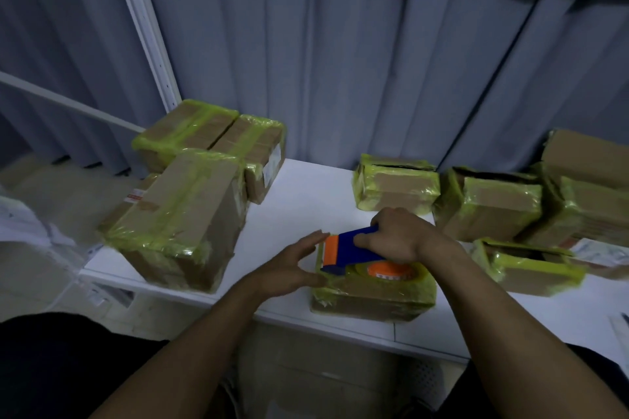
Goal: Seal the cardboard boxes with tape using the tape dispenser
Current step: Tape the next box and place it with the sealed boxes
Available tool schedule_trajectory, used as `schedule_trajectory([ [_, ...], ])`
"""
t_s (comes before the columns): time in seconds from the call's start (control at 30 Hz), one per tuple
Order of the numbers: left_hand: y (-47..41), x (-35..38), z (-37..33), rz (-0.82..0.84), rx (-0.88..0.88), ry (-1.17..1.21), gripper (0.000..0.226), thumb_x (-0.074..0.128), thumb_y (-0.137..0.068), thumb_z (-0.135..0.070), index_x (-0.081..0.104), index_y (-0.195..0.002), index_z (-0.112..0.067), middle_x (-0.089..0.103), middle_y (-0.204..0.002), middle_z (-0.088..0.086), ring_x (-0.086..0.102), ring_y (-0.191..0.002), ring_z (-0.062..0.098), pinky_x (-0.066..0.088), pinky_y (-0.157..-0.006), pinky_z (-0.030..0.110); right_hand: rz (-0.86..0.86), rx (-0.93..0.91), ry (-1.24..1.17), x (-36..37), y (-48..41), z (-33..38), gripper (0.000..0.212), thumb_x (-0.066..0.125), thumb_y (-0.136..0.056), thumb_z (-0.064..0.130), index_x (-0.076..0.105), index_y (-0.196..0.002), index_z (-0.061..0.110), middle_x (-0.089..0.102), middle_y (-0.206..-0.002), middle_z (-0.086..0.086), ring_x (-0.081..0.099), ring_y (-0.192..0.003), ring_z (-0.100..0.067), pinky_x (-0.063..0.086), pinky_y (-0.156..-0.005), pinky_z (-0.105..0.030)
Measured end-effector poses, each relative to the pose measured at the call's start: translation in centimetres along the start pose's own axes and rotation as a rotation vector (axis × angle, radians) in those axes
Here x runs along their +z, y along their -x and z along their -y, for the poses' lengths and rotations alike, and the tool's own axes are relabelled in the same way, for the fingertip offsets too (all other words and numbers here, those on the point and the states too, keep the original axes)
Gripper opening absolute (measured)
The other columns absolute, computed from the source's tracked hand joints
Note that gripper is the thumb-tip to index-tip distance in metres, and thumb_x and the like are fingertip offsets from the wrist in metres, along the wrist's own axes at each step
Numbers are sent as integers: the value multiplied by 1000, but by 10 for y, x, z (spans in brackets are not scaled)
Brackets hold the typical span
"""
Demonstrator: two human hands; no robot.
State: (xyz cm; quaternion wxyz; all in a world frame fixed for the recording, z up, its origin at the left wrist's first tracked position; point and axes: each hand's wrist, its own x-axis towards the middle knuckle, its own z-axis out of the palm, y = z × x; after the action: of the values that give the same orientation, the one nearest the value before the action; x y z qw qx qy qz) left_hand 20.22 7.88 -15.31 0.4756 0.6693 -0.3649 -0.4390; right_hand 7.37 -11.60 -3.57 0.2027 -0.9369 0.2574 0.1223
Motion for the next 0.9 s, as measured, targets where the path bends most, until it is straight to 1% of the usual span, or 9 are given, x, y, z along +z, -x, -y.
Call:
schedule_trajectory([
  [0.1,-7,-7,-3,18,-1,-63,98,88,-72,-33,31,-151,-41,37,-152,-17,40,-138,9,52,-101,35,30,-16,-98,-5,1,-7,54,66,-82,62,75,-87,10,73,-83,-8,71,-78,-24,47,-63,-32],
  [0.27,-15,-9,-5,34,77,-156,81,87,-73,-39,44,-141,-47,45,-141,-20,49,-127,4,50,-103,35,-41,24,-313,-9,14,-19,56,78,-73,70,70,-69,14,67,-59,4,62,-53,-5,44,-57,-23],
  [0.33,-15,-10,-4,23,64,-164,80,89,-70,-42,47,-137,-50,46,-138,-22,51,-124,4,53,-99,34,-44,40,-338,-7,20,-22,56,77,-73,71,71,-71,16,70,-61,5,64,-54,-4,44,-58,-22],
  [0.43,-13,-11,-1,17,67,-176,79,87,-71,-44,45,-138,-54,45,-137,-27,50,-123,2,54,-93,30,-46,42,-365,-7,26,-25,58,75,-75,70,77,-81,12,74,-71,1,69,-64,-10,48,-61,-24],
  [0.63,-12,-11,0,22,76,-273,80,81,-76,-51,38,-144,-52,40,-139,-31,47,-124,4,48,-86,21,-53,76,-360,-13,33,-31,54,78,-73,68,77,-79,15,74,-70,3,69,-63,-8,50,-61,-26],
  [0.73,-12,-10,2,7,73,-306,80,79,-76,-54,37,-145,-51,38,-141,-30,48,-121,5,47,-88,20,-61,106,-348,-27,39,-43,56,78,-70,71,77,-82,16,76,-73,3,73,-70,-13,59,-73,-37],
  [0.77,-12,-10,2,4,74,-321,80,78,-77,-54,37,-145,-50,38,-141,-29,49,-119,5,48,-88,20,-57,112,-328,-30,41,-46,57,77,-70,72,77,-82,16,75,-71,3,73,-70,-14,59,-73,-37],
  [0.87,-14,-7,4,-6,86,-344,76,76,-79,-53,37,-145,-51,38,-141,-29,51,-114,4,52,-91,25,-49,104,-235,-24,41,-45,55,76,-74,69,75,-76,15,71,-65,3,67,-61,-12,48,-57,-26],
  [0.9,-14,-5,5,2,89,-330,76,76,-80,-52,36,-145,-51,37,-141,-28,51,-115,4,53,-93,27,-39,105,-208,-20,40,-43,55,76,-75,68,74,-77,13,71,-66,2,65,-61,-12,45,-56,-24],
])
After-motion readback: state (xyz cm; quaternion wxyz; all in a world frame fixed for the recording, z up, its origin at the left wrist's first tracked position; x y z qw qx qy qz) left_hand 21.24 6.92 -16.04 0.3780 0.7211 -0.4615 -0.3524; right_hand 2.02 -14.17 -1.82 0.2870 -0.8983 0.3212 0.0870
